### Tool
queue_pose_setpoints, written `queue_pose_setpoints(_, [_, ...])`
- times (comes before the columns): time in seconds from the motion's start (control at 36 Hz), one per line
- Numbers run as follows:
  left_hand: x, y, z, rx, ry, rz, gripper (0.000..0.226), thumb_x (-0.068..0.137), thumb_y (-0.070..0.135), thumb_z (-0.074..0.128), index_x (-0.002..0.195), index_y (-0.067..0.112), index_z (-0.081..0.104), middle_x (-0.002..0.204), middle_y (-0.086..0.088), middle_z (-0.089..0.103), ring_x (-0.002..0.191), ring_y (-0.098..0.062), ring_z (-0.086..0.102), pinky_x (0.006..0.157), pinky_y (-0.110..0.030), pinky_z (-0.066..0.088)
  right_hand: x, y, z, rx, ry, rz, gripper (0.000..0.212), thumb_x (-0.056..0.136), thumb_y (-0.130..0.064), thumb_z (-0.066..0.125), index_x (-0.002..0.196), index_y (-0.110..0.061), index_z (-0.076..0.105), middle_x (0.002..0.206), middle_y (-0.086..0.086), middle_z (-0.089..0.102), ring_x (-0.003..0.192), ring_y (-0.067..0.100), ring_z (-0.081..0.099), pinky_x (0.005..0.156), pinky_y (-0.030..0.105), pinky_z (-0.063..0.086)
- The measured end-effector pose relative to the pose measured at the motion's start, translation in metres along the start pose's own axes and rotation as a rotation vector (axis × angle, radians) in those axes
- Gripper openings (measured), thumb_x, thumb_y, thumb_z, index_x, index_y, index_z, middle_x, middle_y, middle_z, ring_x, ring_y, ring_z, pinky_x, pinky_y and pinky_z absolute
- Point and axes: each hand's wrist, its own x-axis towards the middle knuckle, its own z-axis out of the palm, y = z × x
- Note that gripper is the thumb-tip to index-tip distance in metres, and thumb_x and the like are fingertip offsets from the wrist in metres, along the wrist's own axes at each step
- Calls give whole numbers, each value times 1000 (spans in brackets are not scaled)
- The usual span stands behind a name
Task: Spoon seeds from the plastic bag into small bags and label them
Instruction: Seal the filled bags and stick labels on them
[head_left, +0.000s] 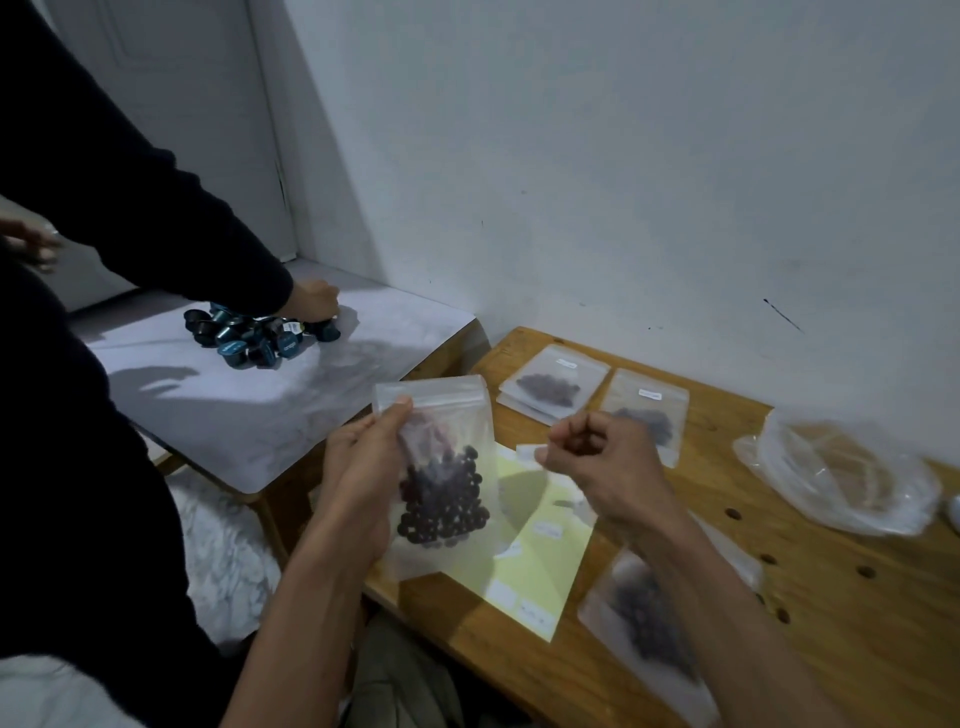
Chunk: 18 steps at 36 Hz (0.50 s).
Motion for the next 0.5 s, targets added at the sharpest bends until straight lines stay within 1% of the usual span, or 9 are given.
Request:
queue_pose_setpoints(0.06, [-1,-2,5,26,-27,21,27,94,31,64,94,5,73,93,-10,76,92,-25,71,91,-47,53,-7,-17,-5,97,-13,-37,17,75,-8,85,84,-13,72,83,8,72,74,12,67,74,26,60])
queue_pose_setpoints(0.14, [-5,-3,17,67,-96,57,28,96,29,61,86,7,73,78,-4,77,83,-23,71,85,-44,54,-17,-39,-4,133,-110,-85,12,79,-8,81,85,-16,74,82,2,73,76,11,68,75,26,60])
queue_pose_setpoints(0.19, [-10,-3,25,105,-155,63,30,98,31,58,87,8,74,78,-2,77,84,-24,73,83,-44,54,-20,-46,1,94,-135,-133,11,81,-9,80,85,-18,74,80,-1,72,76,10,68,73,24,60])
queue_pose_setpoints(0.22, [-13,-4,29,119,-184,64,31,99,31,57,90,8,75,82,-2,78,86,-24,75,84,-45,53,-20,-48,4,64,-114,-158,11,82,-9,79,85,-18,73,80,-1,72,76,10,68,72,23,59])
queue_pose_setpoints(0.28, [-19,-5,36,135,-231,72,32,100,31,55,97,7,75,91,-1,79,88,-19,76,90,-51,50,-18,-48,8,-1,-41,-187,11,82,-11,79,85,-19,72,80,-2,71,75,10,68,70,21,58])
queue_pose_setpoints(0.36, [-25,-7,45,123,-252,87,32,100,29,55,98,4,75,92,-2,79,86,-15,76,92,-52,50,-18,-43,9,-91,72,-193,12,83,-14,78,85,-22,70,78,-7,68,72,3,64,67,17,55])
queue_pose_setpoints(0.42, [-25,-9,49,120,-247,88,32,100,31,56,97,6,75,94,-4,79,89,-16,76,91,-52,51,-19,-39,10,-128,131,-196,12,83,-16,77,86,-25,69,78,-10,67,73,2,64,67,17,56])
queue_pose_setpoints(0.5, [-24,-12,54,110,-233,93,31,98,34,60,91,10,78,95,-6,78,98,-23,74,88,-50,52,-21,-35,9,-139,184,-188,13,83,-17,77,84,-26,68,77,-12,67,73,1,64,70,21,58])
